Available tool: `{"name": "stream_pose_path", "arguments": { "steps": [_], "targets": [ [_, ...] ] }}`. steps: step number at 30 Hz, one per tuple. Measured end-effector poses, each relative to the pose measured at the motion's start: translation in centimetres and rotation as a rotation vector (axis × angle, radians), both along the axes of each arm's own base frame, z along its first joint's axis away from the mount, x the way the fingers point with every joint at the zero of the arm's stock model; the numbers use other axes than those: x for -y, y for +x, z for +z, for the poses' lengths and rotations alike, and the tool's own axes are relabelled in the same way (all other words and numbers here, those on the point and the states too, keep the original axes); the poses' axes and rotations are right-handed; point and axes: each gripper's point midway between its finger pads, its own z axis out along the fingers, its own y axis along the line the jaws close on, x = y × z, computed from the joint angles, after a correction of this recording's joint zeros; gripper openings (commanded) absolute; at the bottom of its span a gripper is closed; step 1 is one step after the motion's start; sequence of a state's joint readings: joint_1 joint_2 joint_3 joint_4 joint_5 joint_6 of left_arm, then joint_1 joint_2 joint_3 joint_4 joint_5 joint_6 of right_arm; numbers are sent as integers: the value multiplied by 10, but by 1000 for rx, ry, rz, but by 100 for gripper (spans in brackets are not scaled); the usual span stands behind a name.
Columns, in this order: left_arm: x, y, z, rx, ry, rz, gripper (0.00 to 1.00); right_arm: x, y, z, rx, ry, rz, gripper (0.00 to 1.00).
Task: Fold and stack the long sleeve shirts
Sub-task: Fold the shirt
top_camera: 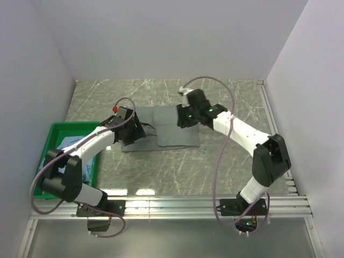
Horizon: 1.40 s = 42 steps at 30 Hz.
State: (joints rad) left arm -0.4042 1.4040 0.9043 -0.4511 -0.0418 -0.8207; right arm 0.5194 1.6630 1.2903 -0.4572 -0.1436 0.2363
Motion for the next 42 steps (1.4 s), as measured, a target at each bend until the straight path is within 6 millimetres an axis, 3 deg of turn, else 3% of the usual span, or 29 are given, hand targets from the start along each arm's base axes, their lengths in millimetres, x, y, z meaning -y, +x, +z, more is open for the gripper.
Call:
{"name": "stream_pose_path", "arguments": {
  "steps": [2, 4, 6, 9, 13, 17, 30, 38, 42],
  "targets": [
    [-10, 6, -10, -30, 11, 33, 69, -33, -15, 20, 96, -13, 133, 44],
    [-23, 10, -21, -64, 18, 69, 69, -66, -32, 24, 155, -43, 264, 44],
    [-36, 14, -29, -88, 26, 102, 69, -92, -48, 15, 180, -81, 375, 44],
    [-51, 18, -36, -111, 31, 142, 69, -112, -64, -15, 176, -166, 486, 44],
    [-59, 21, -41, -128, 37, 154, 69, -118, -71, -53, 157, -296, 565, 44],
    [-65, 20, -50, -154, 44, 160, 69, -122, -71, -71, 162, -378, 603, 42],
    [-74, 22, -59, -176, 43, 178, 69, -116, -61, -93, 179, -485, 604, 33],
    [-75, 23, -60, -172, 39, 181, 68, -117, -60, -93, 184, -487, 605, 0],
    [-76, 22, -61, -174, 37, 184, 68, -116, -61, -93, 183, -487, 607, 0]
  ]
}}
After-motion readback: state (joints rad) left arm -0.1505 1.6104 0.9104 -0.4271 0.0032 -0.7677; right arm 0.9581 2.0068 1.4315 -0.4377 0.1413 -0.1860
